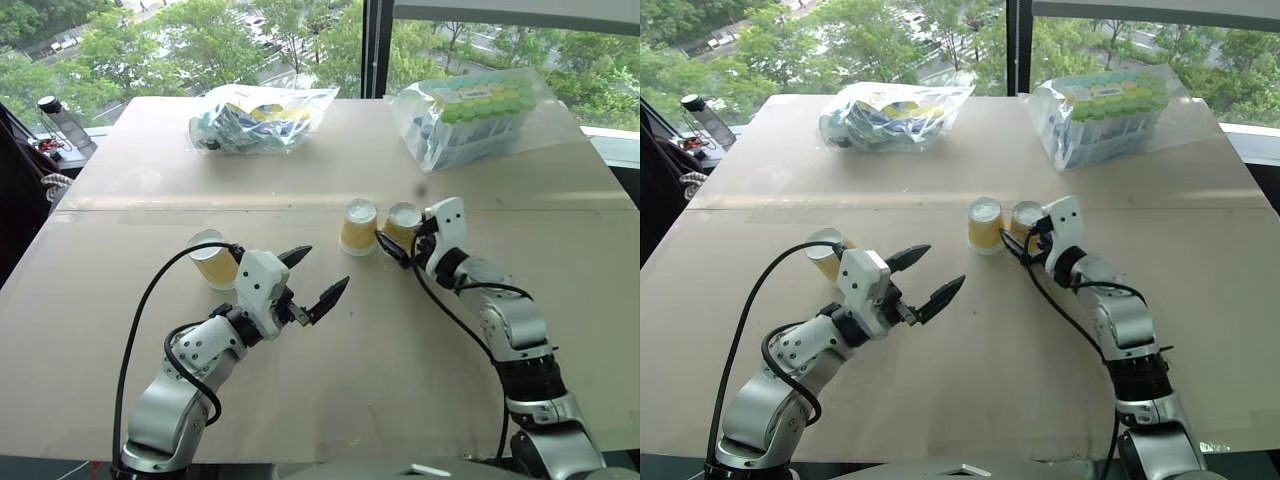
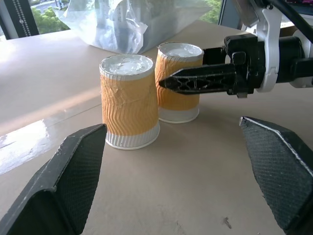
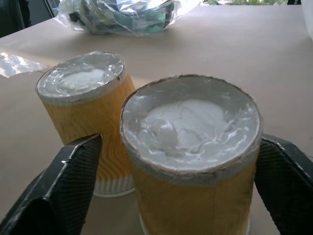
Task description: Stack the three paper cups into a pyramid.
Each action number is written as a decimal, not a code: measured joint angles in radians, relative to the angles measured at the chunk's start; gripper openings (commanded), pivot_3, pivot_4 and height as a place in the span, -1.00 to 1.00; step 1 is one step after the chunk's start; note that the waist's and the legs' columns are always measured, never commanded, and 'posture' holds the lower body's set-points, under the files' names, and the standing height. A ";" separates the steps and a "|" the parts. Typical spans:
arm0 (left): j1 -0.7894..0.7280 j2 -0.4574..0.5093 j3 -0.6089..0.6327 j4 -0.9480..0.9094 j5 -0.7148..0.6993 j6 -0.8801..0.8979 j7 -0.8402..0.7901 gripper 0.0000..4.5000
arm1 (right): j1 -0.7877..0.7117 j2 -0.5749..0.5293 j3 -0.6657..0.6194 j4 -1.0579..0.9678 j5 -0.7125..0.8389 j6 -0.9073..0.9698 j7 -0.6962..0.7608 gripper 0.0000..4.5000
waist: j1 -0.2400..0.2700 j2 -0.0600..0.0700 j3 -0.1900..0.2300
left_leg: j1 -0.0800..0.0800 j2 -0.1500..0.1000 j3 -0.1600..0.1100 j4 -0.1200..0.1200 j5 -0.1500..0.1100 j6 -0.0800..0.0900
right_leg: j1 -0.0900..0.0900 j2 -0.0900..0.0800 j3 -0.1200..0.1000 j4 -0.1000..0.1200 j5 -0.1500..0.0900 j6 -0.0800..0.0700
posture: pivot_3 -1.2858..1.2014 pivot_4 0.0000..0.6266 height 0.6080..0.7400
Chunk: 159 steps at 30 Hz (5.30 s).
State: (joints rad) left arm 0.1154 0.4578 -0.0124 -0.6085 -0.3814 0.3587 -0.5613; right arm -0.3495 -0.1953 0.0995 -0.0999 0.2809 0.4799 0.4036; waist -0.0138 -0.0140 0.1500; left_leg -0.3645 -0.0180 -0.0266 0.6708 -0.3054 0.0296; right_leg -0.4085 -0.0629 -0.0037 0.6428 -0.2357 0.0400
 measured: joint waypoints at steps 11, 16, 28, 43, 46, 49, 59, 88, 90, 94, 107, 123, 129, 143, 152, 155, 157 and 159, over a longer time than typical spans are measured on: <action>0.173 0.028 0.011 -0.053 0.002 -0.071 -0.058 1.00 | 0.155 -0.133 -0.033 -0.115 0.010 0.003 0.062 0.99 | 0.004 0.000 0.000 | -0.002 0.000 0.000 -0.001 -0.002 0.004 | -0.001 -0.005 -0.001 -0.002 0.000 0.000 | 0.03 -0.52 1.00; 0.248 -0.073 0.064 -0.077 0.015 -0.143 0.027 1.00 | 0.288 -0.238 -0.058 -0.212 0.038 -0.038 0.157 0.99 | 0.006 0.000 0.000 | -0.002 0.000 -0.001 0.000 -0.003 0.004 | 0.000 -0.006 -0.002 -0.002 0.000 0.000 | 0.03 -0.52 1.00; 0.199 -0.245 0.240 0.062 0.146 -0.202 0.338 1.00 | 0.490 -0.338 -0.177 -0.365 0.342 -0.279 0.550 0.99 | 0.026 -0.006 0.002 | 0.004 0.002 -0.002 0.002 -0.003 0.005 | 0.006 0.003 -0.006 -0.003 0.000 0.000 | 0.03 -0.52 1.00; 0.030 -0.233 0.250 0.279 0.208 -0.254 0.401 1.00 | 0.454 -0.330 -0.154 -0.434 0.399 -0.223 0.511 0.99 | 0.029 -0.007 0.002 | 0.001 0.001 -0.005 0.002 -0.003 0.005 | 0.005 -0.004 -0.007 -0.003 0.000 0.000 | 0.03 -0.52 1.00; -0.002 -0.220 0.252 0.325 0.220 -0.280 0.396 1.00 | 0.453 -0.325 -0.152 -0.434 0.393 -0.226 0.503 0.99 | 0.029 -0.007 0.002 | 0.001 0.001 -0.005 0.002 -0.003 0.005 | 0.005 -0.004 -0.007 -0.003 0.000 0.000 | 0.03 -0.52 1.00; -0.031 -0.211 0.252 0.349 0.222 -0.297 0.394 1.00 | 0.453 -0.315 -0.151 -0.434 0.389 -0.235 0.500 0.99 | 0.028 -0.007 0.002 | 0.001 0.001 -0.005 0.002 -0.003 0.005 | 0.005 -0.004 -0.007 -0.003 0.000 0.000 | 0.03 -0.52 1.00; -0.092 -0.206 0.251 0.427 0.225 -0.329 0.384 0.46 | 0.456 -0.308 -0.150 -0.435 0.382 -0.254 0.490 1.00 | 0.028 -0.007 0.002 | 0.001 0.000 -0.006 0.002 -0.003 0.005 | 0.005 -0.006 -0.007 -0.002 0.000 0.000 | 0.03 -0.52 1.00; -1.000 -0.026 -0.011 0.866 -0.034 -0.075 -0.371 0.01 | 0.661 -0.234 -0.317 -0.440 0.341 -0.453 0.416 1.00 | 0.009 -0.008 0.003 | 0.001 -0.006 -0.009 0.005 0.000 -0.001 | 0.005 0.002 -0.006 -0.001 0.000 0.002 | 0.03 -0.52 1.00; -1.039 -0.047 -0.043 0.950 -0.011 -0.107 -0.442 0.01 | 0.709 -0.223 -0.330 -0.441 0.332 -0.477 0.412 1.00 | 0.008 -0.008 0.003 | 0.002 -0.006 -0.009 0.005 0.000 -0.001 | 0.005 0.002 -0.006 -0.001 0.000 0.002 | 0.03 -0.52 1.00; -1.060 -0.098 -0.084 1.037 0.027 -0.164 -0.505 0.01 | 0.759 -0.207 -0.335 -0.449 0.315 -0.506 0.401 1.00 | 0.008 -0.008 0.004 | 0.001 -0.006 -0.009 0.005 0.000 0.001 | 0.005 0.002 -0.005 0.000 0.001 0.003 | 0.03 -0.52 1.00; -1.074 -0.188 -0.113 1.143 0.089 -0.247 -0.513 0.01 | 0.776 -0.190 -0.330 -0.511 0.295 -0.526 0.339 1.00 | 0.008 -0.008 0.004 | 0.001 -0.006 -0.009 0.006 -0.002 0.003 | 0.005 0.002 -0.004 0.000 0.001 0.003 | 0.03 -0.52 1.00; -1.045 -0.162 -0.111 1.123 0.109 -0.252 -0.513 0.01 | 0.704 -0.202 -0.330 -0.510 0.299 -0.505 0.318 1.00 | 0.009 -0.008 0.004 | 0.001 -0.006 -0.009 0.006 -0.002 0.003 | 0.005 0.002 -0.004 0.000 0.001 0.003 | 0.03 -0.52 1.00; -1.017 -0.164 -0.106 1.089 0.106 -0.247 -0.506 0.01 | 0.702 -0.202 -0.330 -0.510 0.299 -0.505 0.318 1.00 | 0.010 -0.008 0.004 | 0.001 -0.006 -0.009 0.007 -0.002 0.003 | 0.005 0.002 -0.004 0.000 0.001 0.003 | 0.03 -0.52 1.00; -0.986 -0.205 -0.045 0.986 0.026 -0.236 -0.505 0.95 | 0.725 -0.201 -0.325 -0.504 0.298 -0.510 0.337 1.00 | 0.014 -0.008 0.004 | 0.001 -0.006 -0.009 0.008 -0.002 0.003 | 0.005 0.002 -0.004 0.000 0.002 0.004 | 0.03 -0.52 1.00; -0.927 -0.094 0.043 0.644 -0.085 -0.104 -0.462 0.95 | 0.693 -0.222 -0.304 -0.462 0.285 -0.509 0.358 1.00 | 0.002 -0.006 0.003 | 0.002 -0.005 -0.009 0.008 0.000 0.000 | 0.005 0.002 -0.002 0.001 0.002 0.004 | 0.03 -0.52 1.00; -0.717 0.009 0.087 0.441 -0.148 0.024 -0.428 0.95 | 0.698 -0.237 -0.304 -0.422 0.280 -0.510 0.386 1.00 | -0.002 -0.003 0.002 | 0.004 -0.005 -0.009 0.006 0.000 0.000 | 0.005 -0.001 0.005 0.000 0.002 0.004 | 0.03 -0.52 1.00; -0.538 0.050 0.100 0.373 -0.154 0.079 -0.395 0.95 | 0.711 -0.254 -0.304 -0.376 0.278 -0.513 0.421 1.00 | 0.003 -0.004 0.002 | 0.004 -0.005 -0.010 0.006 0.000 0.000 | 0.004 -0.001 0.006 0.000 0.002 0.004 | 0.03 -0.52 1.00; -0.380 0.081 0.127 0.291 -0.155 0.106 -0.360 0.95 | 0.710 -0.271 -0.306 -0.332 0.279 -0.528 0.465 1.00 | 0.007 -0.005 0.003 | 0.003 -0.005 -0.010 0.006 -0.001 0.001 | 0.004 -0.001 0.006 0.000 0.002 0.003 | 0.03 -0.52 1.00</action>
State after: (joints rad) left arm -0.2650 0.5385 0.1144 -0.3170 -0.5363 0.4650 -0.9216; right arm 0.3608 -0.4668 -0.2062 -0.4318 0.5603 -0.0482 0.8681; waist -0.0065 -0.0189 0.1534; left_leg -0.3614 -0.0227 -0.0370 0.6770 -0.3060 0.0305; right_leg -0.4042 -0.0644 0.0020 0.6426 -0.2340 0.0435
